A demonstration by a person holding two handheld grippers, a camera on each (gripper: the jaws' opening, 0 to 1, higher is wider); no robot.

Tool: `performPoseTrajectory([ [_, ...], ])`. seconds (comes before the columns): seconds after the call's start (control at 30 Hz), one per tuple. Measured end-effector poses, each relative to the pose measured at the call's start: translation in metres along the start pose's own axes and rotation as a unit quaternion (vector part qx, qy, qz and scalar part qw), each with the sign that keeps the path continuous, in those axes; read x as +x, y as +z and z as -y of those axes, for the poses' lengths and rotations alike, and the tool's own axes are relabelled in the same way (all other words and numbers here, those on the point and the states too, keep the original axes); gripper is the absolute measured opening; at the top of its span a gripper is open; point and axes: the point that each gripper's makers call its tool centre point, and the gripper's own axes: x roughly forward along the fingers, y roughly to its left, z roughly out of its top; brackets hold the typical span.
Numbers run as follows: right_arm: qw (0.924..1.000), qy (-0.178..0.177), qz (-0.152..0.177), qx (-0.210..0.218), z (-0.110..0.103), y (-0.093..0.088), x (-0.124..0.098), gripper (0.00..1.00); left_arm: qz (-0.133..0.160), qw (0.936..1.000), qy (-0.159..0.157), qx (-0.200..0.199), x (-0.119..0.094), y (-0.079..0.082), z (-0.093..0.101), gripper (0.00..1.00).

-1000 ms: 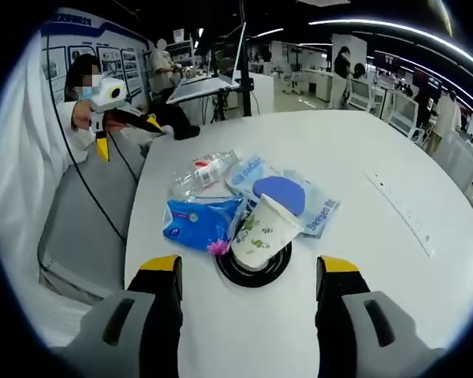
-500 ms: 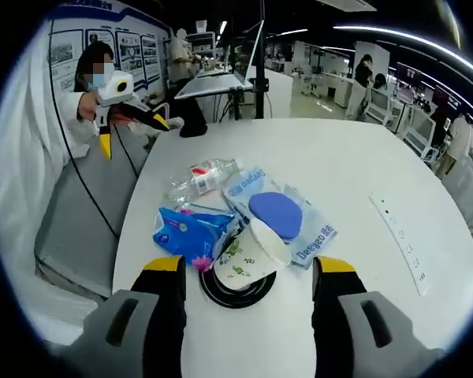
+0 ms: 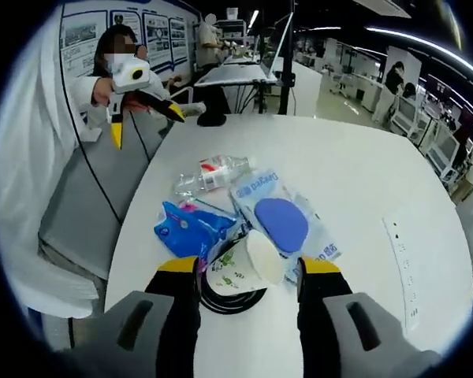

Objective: Arrange the tabletop items into an orderly group along one side of the table until the central work area is clear of visible clutter.

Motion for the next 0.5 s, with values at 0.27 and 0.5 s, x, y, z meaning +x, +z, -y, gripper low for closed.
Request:
performPoseTrajectory([
  [0.27,0.9980,0.045,-0.031,-0.030,0.000,-0.001,0.013,0.38,0.003,0.9999,0.005,-0.009,0.000,-0.003,-0.003,0.94],
  [0.5,0.9928,0.089,-0.059,-0.053,-0.004,0.001,0.025,0.30,0.006,0.9998,0.008,-0.019,0.000,-0.006,-0.005,0.94],
])
